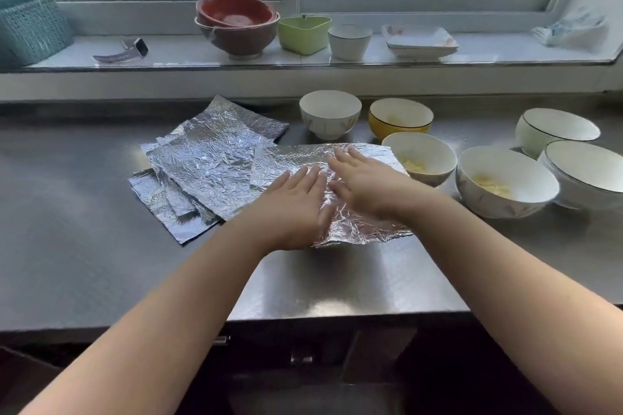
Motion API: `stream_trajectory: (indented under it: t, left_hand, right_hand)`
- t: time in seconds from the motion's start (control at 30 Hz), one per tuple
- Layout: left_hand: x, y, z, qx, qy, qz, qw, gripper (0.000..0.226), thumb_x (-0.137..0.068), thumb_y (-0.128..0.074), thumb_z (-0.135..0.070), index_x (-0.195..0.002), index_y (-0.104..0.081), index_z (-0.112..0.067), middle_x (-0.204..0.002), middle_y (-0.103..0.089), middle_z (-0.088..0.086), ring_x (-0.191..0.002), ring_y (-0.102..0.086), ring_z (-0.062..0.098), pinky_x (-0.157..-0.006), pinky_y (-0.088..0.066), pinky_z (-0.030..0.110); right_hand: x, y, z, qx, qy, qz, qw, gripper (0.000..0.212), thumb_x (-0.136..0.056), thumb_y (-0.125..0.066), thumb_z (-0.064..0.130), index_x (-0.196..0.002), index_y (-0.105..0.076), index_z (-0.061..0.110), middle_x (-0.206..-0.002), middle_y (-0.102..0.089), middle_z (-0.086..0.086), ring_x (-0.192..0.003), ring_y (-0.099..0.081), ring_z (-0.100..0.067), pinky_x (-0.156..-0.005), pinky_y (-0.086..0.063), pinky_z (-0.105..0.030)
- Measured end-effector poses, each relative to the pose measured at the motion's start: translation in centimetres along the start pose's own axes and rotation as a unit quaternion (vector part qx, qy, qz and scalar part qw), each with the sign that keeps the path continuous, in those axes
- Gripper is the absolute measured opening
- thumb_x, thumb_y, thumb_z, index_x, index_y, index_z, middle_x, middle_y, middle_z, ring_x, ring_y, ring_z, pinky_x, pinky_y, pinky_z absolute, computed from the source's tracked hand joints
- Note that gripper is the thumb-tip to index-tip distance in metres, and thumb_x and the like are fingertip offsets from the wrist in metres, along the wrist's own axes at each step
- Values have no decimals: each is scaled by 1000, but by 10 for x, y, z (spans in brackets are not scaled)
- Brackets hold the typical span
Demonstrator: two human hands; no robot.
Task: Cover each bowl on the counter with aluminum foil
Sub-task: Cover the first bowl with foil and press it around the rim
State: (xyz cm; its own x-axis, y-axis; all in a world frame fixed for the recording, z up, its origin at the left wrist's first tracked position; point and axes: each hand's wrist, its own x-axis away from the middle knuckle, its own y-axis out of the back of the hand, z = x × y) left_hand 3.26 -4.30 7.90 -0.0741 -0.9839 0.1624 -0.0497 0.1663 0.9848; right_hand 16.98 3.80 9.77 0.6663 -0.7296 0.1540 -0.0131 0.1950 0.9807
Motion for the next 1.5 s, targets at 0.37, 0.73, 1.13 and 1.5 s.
stream_trajectory:
  t: [0.37, 0.73, 1.13, 1.5]
  left_hand:
    - [-4, 9, 10, 18, 6, -36, 999, 59, -103, -18, -34, -156, -1, -13, -164, 5, 3, -150, 6, 13, -122, 2, 34]
    - [-12, -2, 17, -2, -4, -23, 1000, 61, -104, -12, -41, -156, 2, -13, -164, 10, 2, -149, 12, 11, -121, 6, 31]
    - [-24, -4, 21, 3, -15, -20, 1000, 62, -104, -13, -43, -156, 5, -13, -163, 15, 3, -149, 15, 11, -121, 7, 32]
    - [-27, -6, 32, 17, -63, -10, 998, 112, -71, -9, -86, -156, 7, -14, -163, 16, 4, -148, 16, 11, -118, 9, 27]
  right_hand:
    - [7, -23, 4, 1, 9, 2, 1000, 61, -105, -16, 44, -157, -4, 15, -165, 6, 0, -151, 9, -15, -122, 4, -41]
    - [8, -23, -2, -16, 7, -17, 1000, 60, -105, -17, 42, -157, -3, 15, -165, 6, -2, -150, 11, -14, -122, 5, -37]
    - [8, -20, -15, -34, 66, -22, 997, 106, -73, -14, 84, -156, 5, 23, -163, 14, 1, -148, 21, -15, -121, 10, -38]
    - [0, -14, -21, -48, 97, 60, 992, 133, -53, -40, 92, -155, 13, 25, -162, 19, 0, -149, 19, -17, -116, 7, -29]
